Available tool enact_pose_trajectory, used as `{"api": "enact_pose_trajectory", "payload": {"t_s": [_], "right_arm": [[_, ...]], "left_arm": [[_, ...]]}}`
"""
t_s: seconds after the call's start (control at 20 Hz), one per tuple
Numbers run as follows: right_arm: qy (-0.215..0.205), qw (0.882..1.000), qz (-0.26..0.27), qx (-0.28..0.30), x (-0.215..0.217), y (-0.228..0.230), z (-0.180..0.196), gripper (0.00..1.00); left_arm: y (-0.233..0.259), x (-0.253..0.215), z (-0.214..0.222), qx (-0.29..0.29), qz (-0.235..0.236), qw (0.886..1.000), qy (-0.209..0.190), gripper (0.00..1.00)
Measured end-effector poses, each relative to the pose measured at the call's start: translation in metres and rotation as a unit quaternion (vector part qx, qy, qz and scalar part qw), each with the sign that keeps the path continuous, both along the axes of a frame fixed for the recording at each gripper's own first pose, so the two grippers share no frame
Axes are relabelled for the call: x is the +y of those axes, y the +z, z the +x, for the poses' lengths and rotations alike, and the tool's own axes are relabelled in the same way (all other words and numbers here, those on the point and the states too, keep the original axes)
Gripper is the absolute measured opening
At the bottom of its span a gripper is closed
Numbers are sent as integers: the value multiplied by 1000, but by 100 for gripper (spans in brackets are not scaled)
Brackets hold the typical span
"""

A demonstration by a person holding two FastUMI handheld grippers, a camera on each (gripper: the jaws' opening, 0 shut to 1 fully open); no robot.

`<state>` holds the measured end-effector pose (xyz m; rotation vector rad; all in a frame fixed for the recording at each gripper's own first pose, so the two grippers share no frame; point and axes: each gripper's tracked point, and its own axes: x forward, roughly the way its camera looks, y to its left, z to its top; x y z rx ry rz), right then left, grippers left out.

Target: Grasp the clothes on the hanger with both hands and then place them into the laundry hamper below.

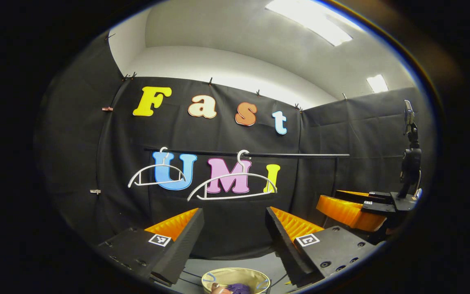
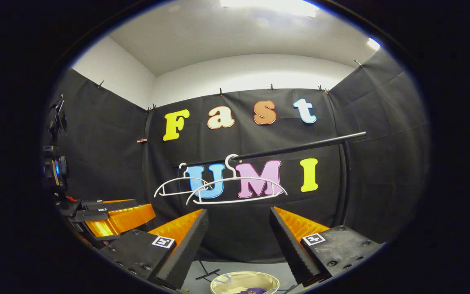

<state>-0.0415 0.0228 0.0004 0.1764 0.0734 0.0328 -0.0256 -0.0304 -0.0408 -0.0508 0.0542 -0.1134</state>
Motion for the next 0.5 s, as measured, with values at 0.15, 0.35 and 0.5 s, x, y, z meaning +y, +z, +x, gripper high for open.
{"api": "enact_pose_trajectory", "payload": {"t_s": [0.15,0.35,0.5], "right_arm": [[2,1000,-1,0,-3,0,1,97],[5,1000,-1,-6,-6,5,1,97],[6,1000,-2,-8,-7,6,2,97]], "left_arm": [[-3,-2,1,4,1,1000,2,95],[-1,-5,1,4,1,1000,4,95],[-1,-8,3,4,1,1000,2,95]]}}
